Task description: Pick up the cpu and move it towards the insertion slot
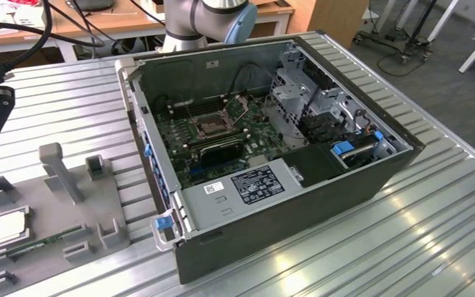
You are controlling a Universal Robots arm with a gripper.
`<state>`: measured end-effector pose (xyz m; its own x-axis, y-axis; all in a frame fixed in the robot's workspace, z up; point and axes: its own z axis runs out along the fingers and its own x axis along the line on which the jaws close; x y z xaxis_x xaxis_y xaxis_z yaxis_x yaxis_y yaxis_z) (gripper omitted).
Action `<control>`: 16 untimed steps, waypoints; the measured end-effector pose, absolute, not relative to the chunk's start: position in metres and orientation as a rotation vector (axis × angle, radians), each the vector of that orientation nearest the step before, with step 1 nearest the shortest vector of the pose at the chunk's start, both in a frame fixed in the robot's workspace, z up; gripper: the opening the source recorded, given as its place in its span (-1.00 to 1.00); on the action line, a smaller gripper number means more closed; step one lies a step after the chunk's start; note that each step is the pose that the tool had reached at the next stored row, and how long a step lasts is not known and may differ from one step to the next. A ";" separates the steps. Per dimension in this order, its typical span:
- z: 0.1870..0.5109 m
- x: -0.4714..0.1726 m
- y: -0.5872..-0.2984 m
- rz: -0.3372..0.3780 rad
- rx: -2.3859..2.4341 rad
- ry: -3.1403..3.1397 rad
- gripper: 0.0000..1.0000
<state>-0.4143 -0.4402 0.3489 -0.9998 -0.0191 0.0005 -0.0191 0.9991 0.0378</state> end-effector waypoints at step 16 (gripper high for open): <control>0.343 -0.414 -0.440 -0.059 0.030 -3.140 -0.79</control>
